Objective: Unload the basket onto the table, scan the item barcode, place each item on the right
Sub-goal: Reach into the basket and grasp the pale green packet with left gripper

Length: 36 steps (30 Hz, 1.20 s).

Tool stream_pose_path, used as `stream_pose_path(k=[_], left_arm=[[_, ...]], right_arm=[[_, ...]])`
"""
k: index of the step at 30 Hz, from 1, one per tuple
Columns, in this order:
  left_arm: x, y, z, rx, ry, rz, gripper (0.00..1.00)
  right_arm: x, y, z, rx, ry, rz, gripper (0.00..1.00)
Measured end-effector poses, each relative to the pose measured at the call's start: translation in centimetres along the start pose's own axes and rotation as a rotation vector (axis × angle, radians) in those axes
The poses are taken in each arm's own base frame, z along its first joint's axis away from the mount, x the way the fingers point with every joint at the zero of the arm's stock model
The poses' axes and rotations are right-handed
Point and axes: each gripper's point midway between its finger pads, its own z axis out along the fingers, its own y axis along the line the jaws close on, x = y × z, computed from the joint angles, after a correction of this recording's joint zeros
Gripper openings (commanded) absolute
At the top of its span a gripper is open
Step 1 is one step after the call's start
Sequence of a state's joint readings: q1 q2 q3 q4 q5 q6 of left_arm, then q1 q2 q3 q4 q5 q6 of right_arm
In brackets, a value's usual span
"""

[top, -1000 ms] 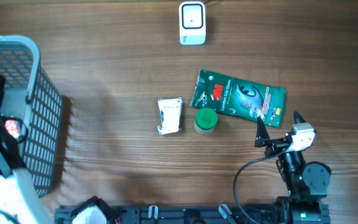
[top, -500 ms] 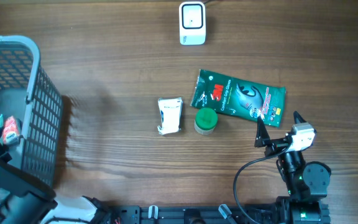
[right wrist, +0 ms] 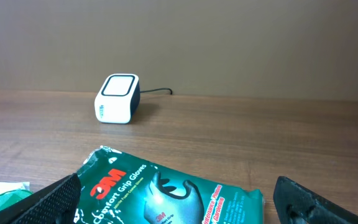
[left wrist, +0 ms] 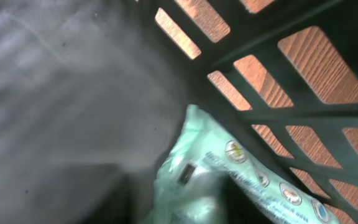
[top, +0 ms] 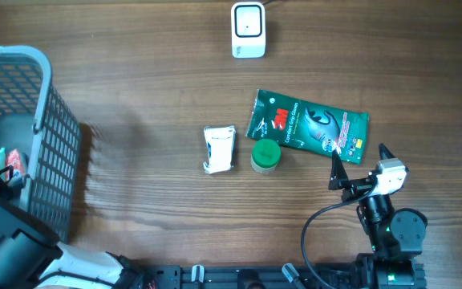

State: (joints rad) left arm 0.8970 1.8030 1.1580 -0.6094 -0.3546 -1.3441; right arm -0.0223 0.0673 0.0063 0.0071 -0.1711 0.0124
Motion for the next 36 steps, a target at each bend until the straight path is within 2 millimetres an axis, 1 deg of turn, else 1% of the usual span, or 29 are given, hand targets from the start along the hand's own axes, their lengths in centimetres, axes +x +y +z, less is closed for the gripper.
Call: stream_pose_path(k=[4,6,7,9,11,12,13,15,16,17,19,20,22,23,24,25,26,27,28,30,31,32,34,36], left_arm=[[0.1,-0.1,0.1,0.009,0.005,0.011,0.04],[0.5,-1.2,-0.1,0.067,0.033,0.065,0.04],[0.8,-1.4,-0.5,0.086,0.054,0.093,0.04],[0.6,-2.1,-2.3,0.146,0.071,0.108,0.04],[-0.6,-3.4,-5.9,0.247,0.063,0.093,0.04],[-1.5,-4.0,-8.4,0.315,0.057,0.077,0.04],[-2.1,-4.3,-10.7,0.376,0.057,0.065,0.14],[-2.3,-4.5,-12.8,0.433,0.073,0.068,1.0],[-2.2,-4.3,-13.1,0.436,0.085,0.074,1.0],[-1.9,-3.8,-13.0,0.417,0.1,0.08,1.0],[-1.0,-2.7,-11.6,0.346,0.128,0.1,1.0],[-0.5,-2.4,-10.5,0.313,0.142,0.11,1.0],[0.8,-1.9,-7.5,0.251,0.164,0.128,1.0],[1.6,-1.9,-5.7,0.242,0.17,0.13,1.0],[2.1,-1.5,-4.5,0.224,0.175,0.136,1.0],[2.6,-1.6,-3.1,0.232,0.174,0.135,1.0],[3.0,-1.6,-2.2,0.231,0.174,0.138,1.0],[3.5,-1.7,-1.4,0.237,0.174,0.142,0.96],[3.8,-1.6,-1.2,0.235,0.176,0.149,0.8],[4.4,-2.3,-1.1,0.256,0.172,0.162,0.18],[4.8,-2.7,-0.9,0.27,0.176,0.161,0.04],[4.9,-2.9,-0.7,0.273,0.174,0.164,0.04],[4.4,-3.7,-0.8,0.297,0.152,0.158,0.04],[4.3,-4.1,-0.9,0.318,0.14,0.194,0.04]], right_arm=[[0.0,0.0,0.0,0.0,0.0,0.0,1.0],[0.0,0.0,0.0,0.0,0.0,0.0,1.0],[0.0,0.0,0.0,0.0,0.0,0.0,1.0],[0.0,0.0,0.0,0.0,0.0,0.0,1.0],[0.0,0.0,0.0,0.0,0.0,0.0,1.0],[0.0,0.0,0.0,0.0,0.0,0.0,1.0],[0.0,0.0,0.0,0.0,0.0,0.0,1.0],[0.0,0.0,0.0,0.0,0.0,0.0,1.0],[0.0,0.0,0.0,0.0,0.0,0.0,0.99],[0.0,0.0,0.0,0.0,0.0,0.0,1.0],[0.0,0.0,0.0,0.0,0.0,0.0,1.0],[0.0,0.0,0.0,0.0,0.0,0.0,1.0],[0.0,0.0,0.0,0.0,0.0,0.0,1.0],[0.0,0.0,0.0,0.0,0.0,0.0,1.0],[0.0,0.0,0.0,0.0,0.0,0.0,1.0],[0.0,0.0,0.0,0.0,0.0,0.0,1.0],[0.0,0.0,0.0,0.0,0.0,0.0,1.0],[0.0,0.0,0.0,0.0,0.0,0.0,1.0],[0.0,0.0,0.0,0.0,0.0,0.0,1.0],[0.0,0.0,0.0,0.0,0.0,0.0,1.0],[0.0,0.0,0.0,0.0,0.0,0.0,1.0],[0.0,0.0,0.0,0.0,0.0,0.0,1.0],[0.0,0.0,0.0,0.0,0.0,0.0,1.0],[0.0,0.0,0.0,0.0,0.0,0.0,1.0]])
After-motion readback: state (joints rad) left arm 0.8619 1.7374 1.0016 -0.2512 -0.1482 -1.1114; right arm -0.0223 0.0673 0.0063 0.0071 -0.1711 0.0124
